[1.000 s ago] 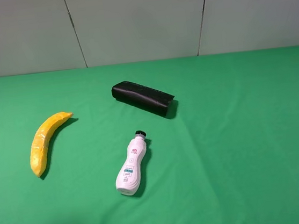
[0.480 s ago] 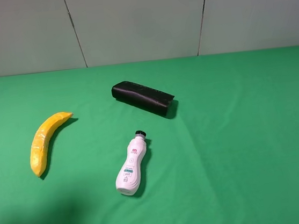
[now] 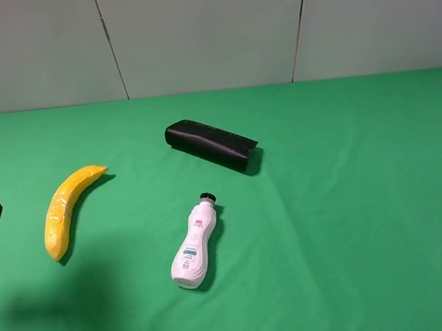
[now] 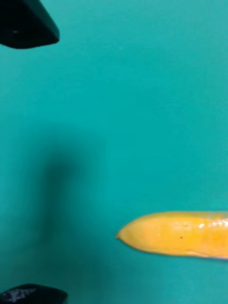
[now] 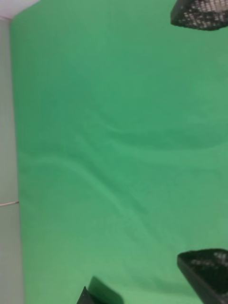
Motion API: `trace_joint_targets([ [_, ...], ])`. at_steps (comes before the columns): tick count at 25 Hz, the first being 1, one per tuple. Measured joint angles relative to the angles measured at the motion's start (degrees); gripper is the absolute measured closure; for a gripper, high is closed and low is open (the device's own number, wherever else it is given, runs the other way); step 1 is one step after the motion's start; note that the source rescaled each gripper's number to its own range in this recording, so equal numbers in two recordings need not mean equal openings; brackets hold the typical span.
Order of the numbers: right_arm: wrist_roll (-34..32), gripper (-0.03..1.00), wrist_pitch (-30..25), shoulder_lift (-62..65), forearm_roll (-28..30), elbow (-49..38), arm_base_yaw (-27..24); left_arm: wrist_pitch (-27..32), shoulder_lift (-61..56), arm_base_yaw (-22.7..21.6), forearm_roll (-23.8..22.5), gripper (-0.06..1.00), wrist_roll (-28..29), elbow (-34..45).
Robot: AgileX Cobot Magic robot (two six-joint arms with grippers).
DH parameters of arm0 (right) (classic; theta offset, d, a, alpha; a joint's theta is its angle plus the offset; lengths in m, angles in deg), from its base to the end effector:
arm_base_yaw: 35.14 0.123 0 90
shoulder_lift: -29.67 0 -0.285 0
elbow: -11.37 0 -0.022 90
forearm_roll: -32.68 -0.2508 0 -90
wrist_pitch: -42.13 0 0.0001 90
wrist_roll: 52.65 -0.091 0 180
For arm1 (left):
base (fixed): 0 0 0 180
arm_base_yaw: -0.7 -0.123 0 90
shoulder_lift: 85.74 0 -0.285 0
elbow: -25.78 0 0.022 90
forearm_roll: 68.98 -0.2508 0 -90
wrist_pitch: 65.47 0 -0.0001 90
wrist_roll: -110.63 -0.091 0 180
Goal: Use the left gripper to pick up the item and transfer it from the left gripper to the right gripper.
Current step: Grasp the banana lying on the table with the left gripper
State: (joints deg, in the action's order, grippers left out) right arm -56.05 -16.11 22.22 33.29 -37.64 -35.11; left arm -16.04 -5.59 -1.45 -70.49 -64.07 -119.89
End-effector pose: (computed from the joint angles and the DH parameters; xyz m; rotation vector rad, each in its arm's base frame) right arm -0.0031 -0.0008 0.2787 0.0591 2.0011 0.0257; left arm 0.2135 0.0098 0.2325 -0.1654 2.8554 0.0210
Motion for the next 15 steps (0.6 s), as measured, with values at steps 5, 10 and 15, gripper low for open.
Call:
trace_joint_targets([
  [5,0.0,-0.03,-0.1,0.0,0.0,0.0,0.0,-2.8,6.0,0.3,0.3,-0.05,0.0,0.0],
  [10,0.0,-0.03,-0.1,0.0,0.0,0.0,0.0,-6.9,11.1,2.8,0.1,-0.05,1.7,-0.1],
  [15,0.0,-0.03,-0.1,0.0,0.0,0.0,0.0,-10.7,15.9,6.5,-0.5,-0.05,4.3,-0.1],
])
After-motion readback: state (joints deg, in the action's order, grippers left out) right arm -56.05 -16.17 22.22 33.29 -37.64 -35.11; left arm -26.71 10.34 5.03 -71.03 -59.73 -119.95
